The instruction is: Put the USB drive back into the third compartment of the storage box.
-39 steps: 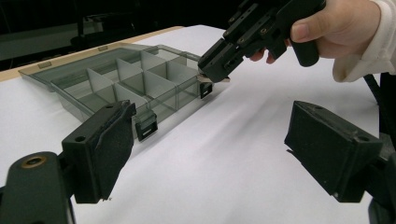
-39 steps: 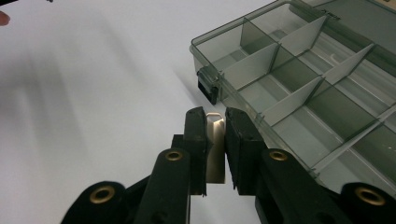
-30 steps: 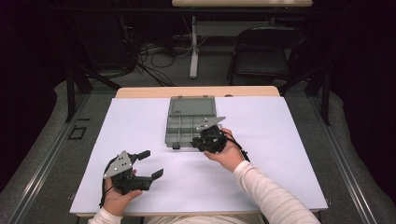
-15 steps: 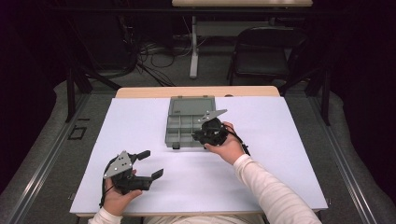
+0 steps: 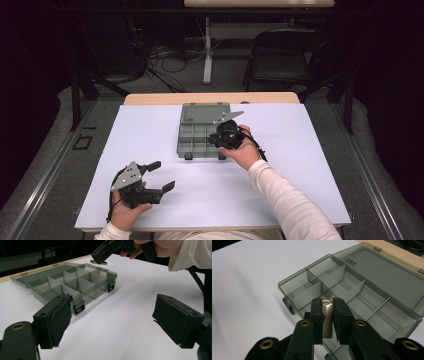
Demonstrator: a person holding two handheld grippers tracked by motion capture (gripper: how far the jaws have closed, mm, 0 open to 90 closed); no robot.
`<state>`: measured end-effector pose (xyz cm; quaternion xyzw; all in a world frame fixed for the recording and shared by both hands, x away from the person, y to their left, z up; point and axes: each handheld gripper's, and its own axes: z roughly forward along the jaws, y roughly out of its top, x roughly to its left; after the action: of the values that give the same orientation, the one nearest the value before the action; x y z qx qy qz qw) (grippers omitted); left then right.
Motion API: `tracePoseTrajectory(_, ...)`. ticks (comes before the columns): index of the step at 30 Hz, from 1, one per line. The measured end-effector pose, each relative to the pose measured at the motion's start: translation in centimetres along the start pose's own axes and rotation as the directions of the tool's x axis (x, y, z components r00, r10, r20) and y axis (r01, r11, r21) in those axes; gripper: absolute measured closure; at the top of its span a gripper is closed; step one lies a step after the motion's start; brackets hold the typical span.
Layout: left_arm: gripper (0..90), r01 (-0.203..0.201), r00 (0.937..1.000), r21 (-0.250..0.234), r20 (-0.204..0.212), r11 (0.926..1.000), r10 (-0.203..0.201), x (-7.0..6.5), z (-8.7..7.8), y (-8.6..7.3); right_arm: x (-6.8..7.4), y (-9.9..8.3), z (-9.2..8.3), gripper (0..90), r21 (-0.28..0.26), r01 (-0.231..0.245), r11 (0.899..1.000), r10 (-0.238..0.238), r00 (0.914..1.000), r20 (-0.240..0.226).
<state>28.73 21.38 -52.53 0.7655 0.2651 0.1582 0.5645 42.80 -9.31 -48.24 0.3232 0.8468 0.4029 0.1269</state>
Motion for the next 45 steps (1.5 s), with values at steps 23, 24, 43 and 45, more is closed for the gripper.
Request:
tracePoseTrajectory(23, 15.0, -0.001, 1.0, 0.001, 0.001, 1.0, 0.001, 0.0, 0.0, 0.0, -1.8, 2.0, 2.4, 79.1, 0.022, -0.035, 0.999, 0.033, 0.9966, 0.076)
tracePoseTrajectory(24, 15.0, -0.001, 1.0, 0.001, 0.0, 1.0, 0.001, 0.0, 0.0, 0.0, -1.8, 2.0, 2.4, 79.1, 0.022, -0.035, 0.999, 0.033, 0.9966, 0.076)
tracePoseTrajectory(43, 15.0, 0.0, 1.0, 0.003, 0.005, 1.0, 0.0, 0.1, 0.1, -0.1, -3.1, 2.0, 4.5, 79.1, 0.039, -0.08, 0.996, 0.075, 0.9905, 0.115)
tracePoseTrajectory(45, 15.0, 0.002, 1.0, 0.004, 0.004, 1.0, -0.002, 0.1, 0.1, -0.1, -3.4, 1.9, 4.7, 79.1, 0.042, -0.088, 0.995, 0.083, 0.9898, 0.116)
